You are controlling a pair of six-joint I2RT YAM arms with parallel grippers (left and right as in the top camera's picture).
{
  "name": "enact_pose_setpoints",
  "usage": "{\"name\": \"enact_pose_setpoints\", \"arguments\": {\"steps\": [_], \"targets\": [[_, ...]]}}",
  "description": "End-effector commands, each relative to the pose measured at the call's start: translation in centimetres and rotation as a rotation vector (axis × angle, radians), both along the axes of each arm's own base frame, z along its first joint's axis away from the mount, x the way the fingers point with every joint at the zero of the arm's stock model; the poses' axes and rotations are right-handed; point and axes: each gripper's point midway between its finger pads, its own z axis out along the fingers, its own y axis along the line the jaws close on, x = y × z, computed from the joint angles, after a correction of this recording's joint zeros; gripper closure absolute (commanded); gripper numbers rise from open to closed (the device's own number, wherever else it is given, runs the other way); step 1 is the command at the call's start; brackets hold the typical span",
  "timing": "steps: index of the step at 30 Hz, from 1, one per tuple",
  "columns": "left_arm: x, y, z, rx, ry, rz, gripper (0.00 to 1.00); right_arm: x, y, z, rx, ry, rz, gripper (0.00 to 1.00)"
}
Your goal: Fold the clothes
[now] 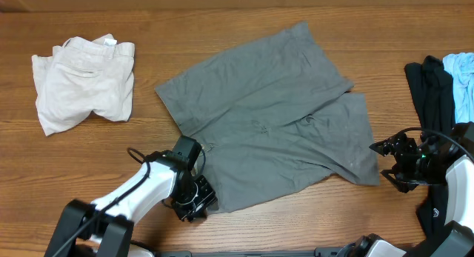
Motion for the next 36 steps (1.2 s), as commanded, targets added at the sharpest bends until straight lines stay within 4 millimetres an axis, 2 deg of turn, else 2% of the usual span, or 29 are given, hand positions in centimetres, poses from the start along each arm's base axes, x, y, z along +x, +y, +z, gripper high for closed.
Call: {"name": "enact_pose_setpoints", "arguments": {"steps": [1, 4, 6, 9, 13, 19, 22, 25, 26, 29, 34, 36], "targets": [[-1.0, -0.3, -1.2, 0.000, 0.079, 0.007, 0.75, 0.1, -0.1, 0.4, -0.020, -0.017, 0.008, 0.20], [-1.0, -0.7, -1.9, -0.039, 0.099, -0.010, 0.96, 0.1, -0.1, 0.4, -0.019, -0.015, 0.010, 0.20], [0.1, -0.9, -1.8, -0.092, 0.045, -0.051, 0.96, 0.0, -0.1, 0.4, -0.018, -0.013, 0.013, 0.20], [1.9, 0.5, -1.3, -0.059, 0.001, -0.040, 0.96, -0.1, -0.1, 0.4, -0.020, -0.007, 0.014, 0.20], [3.9, 4.0, 0.2, 0.048, -0.049, 0.011, 0.96, -0.2, -0.1, 0.3, -0.023, 0.000, 0.014, 0.20], [7.0, 8.7, 3.5, 0.142, -0.194, 0.104, 0.96, -1.1, 0.3, 0.0, -0.019, 0.032, 0.037, 0.20], [7.6, 11.1, 5.1, 0.210, -0.245, 0.136, 0.96, -1.9, 1.5, -0.6, 0.004, 0.063, 0.070, 0.19], [7.3, 13.0, 5.8, 0.290, -0.262, 0.157, 0.96, -3.0, 3.1, -1.6, 0.029, 0.101, 0.120, 0.20], [7.3, 13.4, 5.9, 0.306, -0.265, 0.158, 0.96, -3.4, 3.8, -2.1, 0.037, 0.114, 0.139, 0.21], [7.1, 13.8, 5.9, 0.333, -0.266, 0.135, 0.96, -4.1, 5.4, -3.6, 0.052, 0.144, 0.166, 0.33], [6.7, 14.4, 5.8, 0.366, -0.251, 0.128, 0.96, -4.9, 8.2, -6.5, 0.069, 0.171, 0.178, 0.35], [6.7, 14.5, 5.8, 0.371, -0.254, 0.127, 0.96, -4.2, 9.8, -6.8, 0.105, 0.101, 0.230, 0.39]]}}
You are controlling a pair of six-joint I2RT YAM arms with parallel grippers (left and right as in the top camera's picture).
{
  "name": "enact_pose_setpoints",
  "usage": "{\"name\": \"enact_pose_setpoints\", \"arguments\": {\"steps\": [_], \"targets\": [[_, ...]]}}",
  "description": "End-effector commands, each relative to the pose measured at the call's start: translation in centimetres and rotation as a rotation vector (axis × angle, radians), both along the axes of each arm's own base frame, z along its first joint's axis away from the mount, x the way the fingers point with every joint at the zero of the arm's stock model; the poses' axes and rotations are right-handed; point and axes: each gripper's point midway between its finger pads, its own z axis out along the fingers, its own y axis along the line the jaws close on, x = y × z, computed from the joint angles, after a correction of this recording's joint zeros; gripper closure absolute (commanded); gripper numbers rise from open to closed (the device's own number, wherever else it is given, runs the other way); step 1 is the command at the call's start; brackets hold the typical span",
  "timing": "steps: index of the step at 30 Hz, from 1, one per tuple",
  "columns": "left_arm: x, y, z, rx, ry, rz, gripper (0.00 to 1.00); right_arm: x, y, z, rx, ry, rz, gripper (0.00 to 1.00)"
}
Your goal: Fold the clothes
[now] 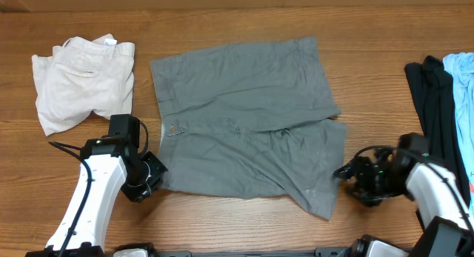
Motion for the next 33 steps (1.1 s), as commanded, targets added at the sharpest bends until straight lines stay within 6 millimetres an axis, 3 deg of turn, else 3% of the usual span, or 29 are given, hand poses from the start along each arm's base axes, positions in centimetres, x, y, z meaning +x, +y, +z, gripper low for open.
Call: {"name": "enact_pose_setpoints", "arguments": {"steps": [1, 4, 7, 15, 17, 21, 22, 24, 25, 33], "targets": [[0.4, 1.2, 0.5, 0.064, -0.022, -0.014, 0.96, 0.3, 2.4, -0.2, 0.073, -0.048, 0.025, 0.48], [0.2, 1.4, 0.5, 0.072, -0.015, -0.031, 0.96, 0.9, 2.9, -0.2, 0.061, -0.080, 0.056, 0.67], [-0.1, 2.1, 0.4, 0.115, -0.001, -0.037, 0.96, 1.2, 2.0, -0.7, 0.005, -0.068, 0.028, 0.96], [-1.3, 4.5, 0.5, 0.210, 0.050, -0.008, 0.96, 5.3, -1.0, 0.6, -0.079, -0.187, -0.058, 0.96], [-1.3, 4.7, 0.5, 0.208, 0.049, -0.002, 0.96, 5.7, -1.2, 1.0, -0.084, -0.199, -0.059, 0.89], [-1.3, 5.1, 0.5, 0.215, 0.050, -0.004, 0.96, 6.3, -2.0, 1.3, -0.114, -0.213, -0.073, 0.88], [-1.3, 5.1, 0.5, 0.214, 0.051, -0.003, 0.96, 6.5, -2.0, 1.6, -0.106, -0.220, -0.076, 0.80], [-1.3, 5.0, 0.5, 0.209, 0.050, -0.006, 0.96, 6.6, -1.7, 1.9, -0.086, -0.226, -0.068, 0.37], [-1.3, 5.0, 0.5, 0.206, 0.049, -0.006, 0.96, 6.3, -1.6, 2.0, -0.080, -0.212, -0.068, 0.30], [-1.2, 5.0, 0.5, 0.206, 0.045, -0.013, 0.96, 1.2, 0.7, 2.0, 0.022, -0.002, -0.021, 0.25]]}}
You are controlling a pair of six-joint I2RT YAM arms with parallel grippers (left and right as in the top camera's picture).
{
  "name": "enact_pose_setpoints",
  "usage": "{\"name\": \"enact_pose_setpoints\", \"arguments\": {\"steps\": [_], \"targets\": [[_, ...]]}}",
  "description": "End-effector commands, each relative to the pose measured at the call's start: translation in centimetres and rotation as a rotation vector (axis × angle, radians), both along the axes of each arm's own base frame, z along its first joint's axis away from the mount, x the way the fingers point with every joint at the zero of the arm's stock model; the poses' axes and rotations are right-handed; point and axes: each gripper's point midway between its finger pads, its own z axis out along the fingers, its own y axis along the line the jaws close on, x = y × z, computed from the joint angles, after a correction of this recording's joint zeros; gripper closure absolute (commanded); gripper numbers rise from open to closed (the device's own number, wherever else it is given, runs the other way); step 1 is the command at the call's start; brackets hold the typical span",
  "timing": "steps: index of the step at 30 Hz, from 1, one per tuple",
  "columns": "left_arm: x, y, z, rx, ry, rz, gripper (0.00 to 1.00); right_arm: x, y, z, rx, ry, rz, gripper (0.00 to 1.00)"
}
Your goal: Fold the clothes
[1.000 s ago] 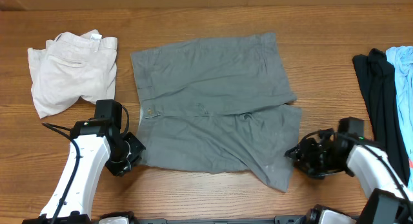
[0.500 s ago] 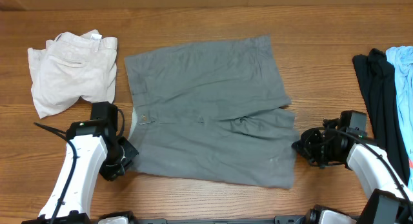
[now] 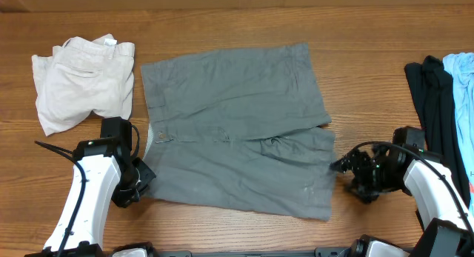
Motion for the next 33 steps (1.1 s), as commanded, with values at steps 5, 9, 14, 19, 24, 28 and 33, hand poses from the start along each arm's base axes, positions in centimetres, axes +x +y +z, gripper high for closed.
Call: {"name": "enact_pose_setpoints", "arguments": {"steps": [5, 9, 14, 19, 24, 28, 33], "targets": [[0.7, 0.8, 0.6, 0.033, -0.030, -0.014, 0.96, -0.8, 0.7, 1.9, 0.020, -0.025, 0.044, 0.26], [0.7, 0.8, 0.6, 0.033, -0.030, -0.014, 0.96, -1.0, 1.0, 4.2, 0.005, -0.120, 0.041, 0.25], [0.9, 0.8, 0.6, 0.034, -0.038, -0.015, 0.96, -1.6, 1.4, 6.1, 0.006, -0.158, -0.026, 0.87], [0.9, 0.8, 0.6, 0.033, -0.037, -0.023, 0.96, -5.3, 3.1, 6.2, 0.077, -0.023, 0.028, 0.85], [1.1, 0.8, 0.6, 0.034, -0.045, -0.026, 0.96, -7.0, 4.0, 6.4, 0.099, 0.041, 0.068, 0.42], [1.2, 0.6, 0.5, 0.019, -0.050, -0.025, 0.96, -7.3, 4.1, 6.1, 0.090, 0.062, 0.071, 0.35], [1.3, 0.4, 0.5, 0.010, -0.056, -0.025, 0.96, -7.5, 4.1, 4.3, 0.074, 0.068, 0.067, 0.33]]}}
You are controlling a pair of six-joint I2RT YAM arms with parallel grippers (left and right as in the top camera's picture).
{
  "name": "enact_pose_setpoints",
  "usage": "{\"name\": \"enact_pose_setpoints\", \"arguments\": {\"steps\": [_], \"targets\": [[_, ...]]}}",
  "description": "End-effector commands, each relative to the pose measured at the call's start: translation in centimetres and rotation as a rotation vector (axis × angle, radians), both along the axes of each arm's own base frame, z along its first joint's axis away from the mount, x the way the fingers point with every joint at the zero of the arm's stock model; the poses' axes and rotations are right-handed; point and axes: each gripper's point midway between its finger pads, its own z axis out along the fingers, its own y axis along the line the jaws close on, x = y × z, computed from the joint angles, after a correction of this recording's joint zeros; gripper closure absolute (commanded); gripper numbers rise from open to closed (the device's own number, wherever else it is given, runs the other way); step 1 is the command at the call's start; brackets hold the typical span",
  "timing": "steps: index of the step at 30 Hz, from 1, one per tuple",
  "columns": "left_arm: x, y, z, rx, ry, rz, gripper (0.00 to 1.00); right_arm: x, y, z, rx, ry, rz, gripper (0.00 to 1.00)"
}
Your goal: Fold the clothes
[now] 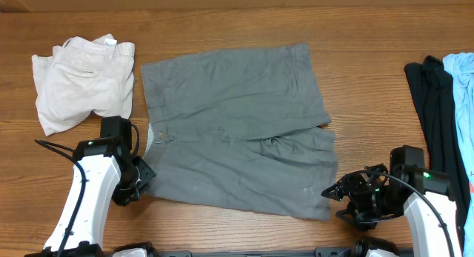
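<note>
Grey shorts (237,131) lie spread flat in the middle of the table, waistband to the left and legs to the right. My left gripper (142,184) sits at the near left corner of the waistband and looks shut on the cloth. My right gripper (333,201) is just off the near right hem corner, its fingers spread with nothing between them.
A crumpled cream garment (83,81) lies at the far left. Black clothes (437,101) and a light blue piece (462,83) are piled at the right edge, beside the right arm.
My right gripper has moved from the middle of the right hem towards the near hem corner. The shorts and the left arm have not moved.
At first the shorts lay skewed, my left gripper at their near waist corner and my right gripper apart at the right. Then they lay turned and further left, the right gripper at the hem. By the last moment they were square and flat, as now.
</note>
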Motion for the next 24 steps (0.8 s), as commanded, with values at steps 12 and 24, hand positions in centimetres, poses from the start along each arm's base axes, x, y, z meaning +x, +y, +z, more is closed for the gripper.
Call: {"name": "enact_pose_setpoints", "arguments": {"steps": [12, 24], "targets": [[0.8, 0.3, 0.6, 0.006, -0.034, -0.009, 0.96, -1.7, 0.5, -4.6, 0.005, 0.091, 0.017, 0.51], [0.8, 0.3, 0.6, 0.006, -0.037, -0.009, 0.96, -2.3, 1.3, -7.1, 0.000, 0.138, -0.015, 0.48]]}}
